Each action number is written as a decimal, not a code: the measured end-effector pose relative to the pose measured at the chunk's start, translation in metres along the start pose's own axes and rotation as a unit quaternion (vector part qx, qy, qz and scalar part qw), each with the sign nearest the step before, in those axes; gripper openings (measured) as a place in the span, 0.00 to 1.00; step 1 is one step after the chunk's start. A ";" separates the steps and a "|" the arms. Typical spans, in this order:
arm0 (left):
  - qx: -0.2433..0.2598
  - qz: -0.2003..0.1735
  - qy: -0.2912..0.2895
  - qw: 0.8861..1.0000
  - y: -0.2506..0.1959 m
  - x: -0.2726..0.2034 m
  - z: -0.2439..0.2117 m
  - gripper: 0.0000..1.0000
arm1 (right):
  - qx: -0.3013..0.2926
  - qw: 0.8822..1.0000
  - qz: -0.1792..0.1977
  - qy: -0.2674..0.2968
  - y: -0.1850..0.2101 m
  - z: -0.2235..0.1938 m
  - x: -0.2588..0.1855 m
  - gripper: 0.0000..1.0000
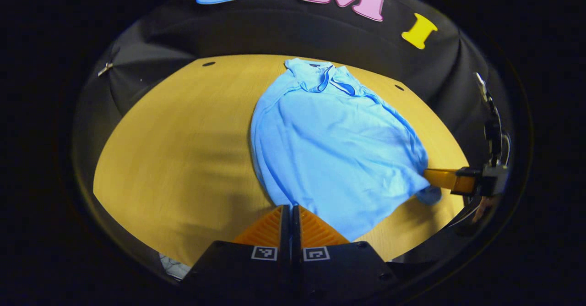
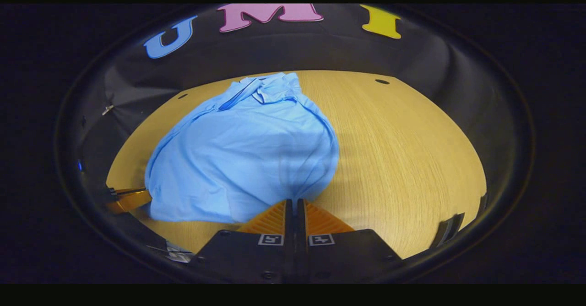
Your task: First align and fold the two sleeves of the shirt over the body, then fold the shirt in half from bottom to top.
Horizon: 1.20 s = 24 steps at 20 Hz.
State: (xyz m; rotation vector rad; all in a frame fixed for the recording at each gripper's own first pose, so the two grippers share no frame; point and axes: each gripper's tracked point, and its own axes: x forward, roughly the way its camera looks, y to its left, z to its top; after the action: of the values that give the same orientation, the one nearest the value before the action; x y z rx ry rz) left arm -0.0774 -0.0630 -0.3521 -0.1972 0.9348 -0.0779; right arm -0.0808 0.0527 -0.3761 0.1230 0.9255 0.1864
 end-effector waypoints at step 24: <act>-0.012 0.002 -0.118 0.993 -0.019 -0.042 0.178 0.06 | -0.021 0.987 0.054 -0.148 0.020 0.202 -0.025 0.00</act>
State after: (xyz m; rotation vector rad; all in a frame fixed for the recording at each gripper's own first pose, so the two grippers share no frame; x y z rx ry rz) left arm 0.0413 -0.0513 -0.2121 -0.2227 0.7001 -0.0383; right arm 0.0646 0.0617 -0.2329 0.1568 0.6179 0.2803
